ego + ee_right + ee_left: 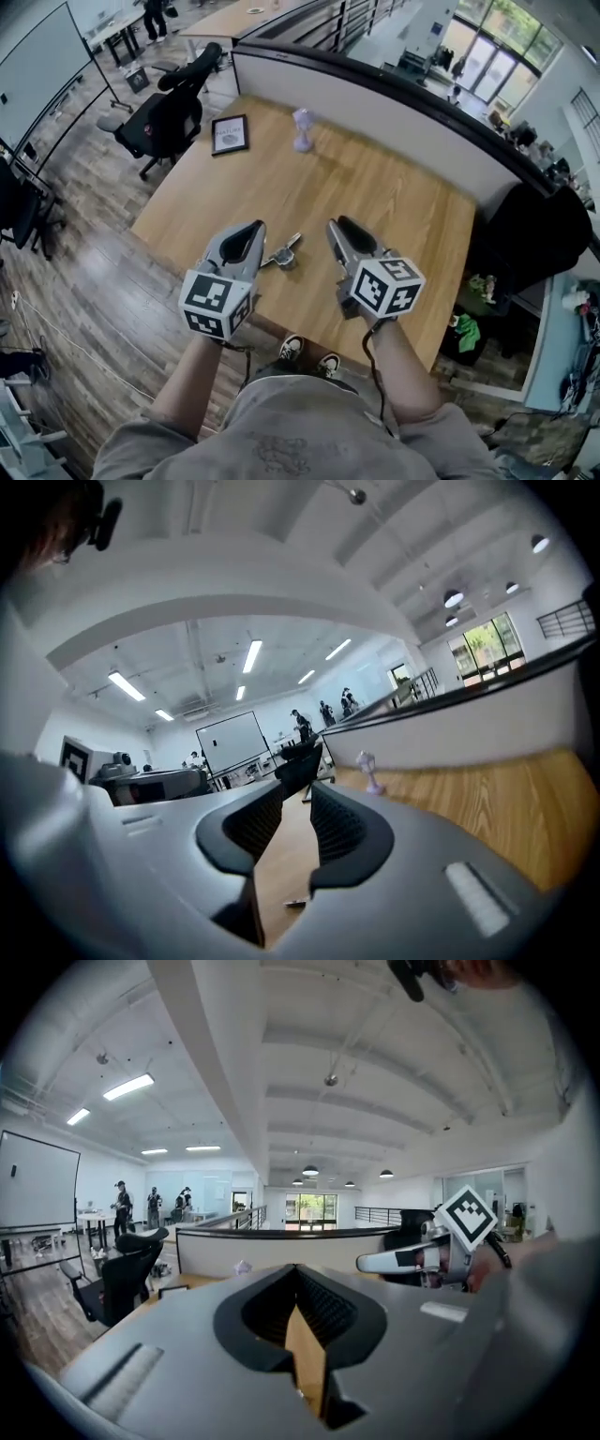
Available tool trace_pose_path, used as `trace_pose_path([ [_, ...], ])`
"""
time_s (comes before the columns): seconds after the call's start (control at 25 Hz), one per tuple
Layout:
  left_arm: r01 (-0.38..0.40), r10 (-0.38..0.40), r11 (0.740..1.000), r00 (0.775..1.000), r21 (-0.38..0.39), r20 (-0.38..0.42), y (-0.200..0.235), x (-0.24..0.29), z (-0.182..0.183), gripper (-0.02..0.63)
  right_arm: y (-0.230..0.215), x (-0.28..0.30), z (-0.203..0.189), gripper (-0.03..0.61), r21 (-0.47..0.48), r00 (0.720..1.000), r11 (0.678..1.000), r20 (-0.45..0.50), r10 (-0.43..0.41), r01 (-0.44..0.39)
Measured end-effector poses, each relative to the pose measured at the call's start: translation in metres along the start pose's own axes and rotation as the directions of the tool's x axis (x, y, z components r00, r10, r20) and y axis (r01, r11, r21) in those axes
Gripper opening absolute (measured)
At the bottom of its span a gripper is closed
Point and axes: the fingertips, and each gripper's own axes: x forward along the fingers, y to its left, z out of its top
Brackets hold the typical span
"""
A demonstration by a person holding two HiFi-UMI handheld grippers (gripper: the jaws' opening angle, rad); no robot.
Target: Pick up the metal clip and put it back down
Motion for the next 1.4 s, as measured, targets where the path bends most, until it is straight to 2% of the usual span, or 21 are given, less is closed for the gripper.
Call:
trace_pose_path([
  [0.16,0.059,-0.064,0.993,0.997,0.097,0.049,-0.033,0.001,0.035,0.002,0.009,-0.043,0.039,0.087,-0.102,0.994,0.994,0.108,-0.017,0.028],
  [0.32,0.126,-0.139,0.982,0.986,0.141,0.09,-0.071,-0.004,0.061,0.002,0.022,-0.09,0.067,0.067,-0.162,0.979,0.985,0.201,-0.024,0.058],
  [0.56,0.215,-0.23,0.967,0.967,0.135,0.107,-0.117,-0.013,0.075,0.002,0.033,-0.154,0.085,0.035,-0.229,0.959,0.964,0.276,-0.067,0.134],
  [0.68,0.243,-0.259,0.96,0.96,0.138,0.108,-0.134,-0.017,0.076,0.002,0.037,-0.179,0.085,0.031,-0.241,0.954,0.958,0.289,-0.082,0.155],
  [0.84,0.266,-0.282,0.951,0.955,0.157,0.093,-0.152,-0.021,0.072,0.002,0.036,-0.209,0.081,0.014,-0.206,0.949,0.964,0.3,-0.103,0.17],
  [1.04,0.277,-0.299,0.94,0.95,0.199,0.09,-0.165,-0.022,0.069,0.002,0.037,-0.228,0.061,0.012,-0.206,0.954,0.958,0.262,-0.144,0.201],
  [1.24,0.316,-0.327,0.937,0.943,0.149,0.056,-0.176,-0.017,0.052,0.002,0.033,-0.239,0.032,0.012,-0.194,0.96,0.954,0.205,-0.19,0.231],
  [1.4,0.341,-0.351,0.931,0.934,0.128,0.061,-0.182,-0.014,0.054,0.002,0.033,-0.244,0.028,0.012,-0.2,0.96,0.949,0.188,-0.207,0.244],
])
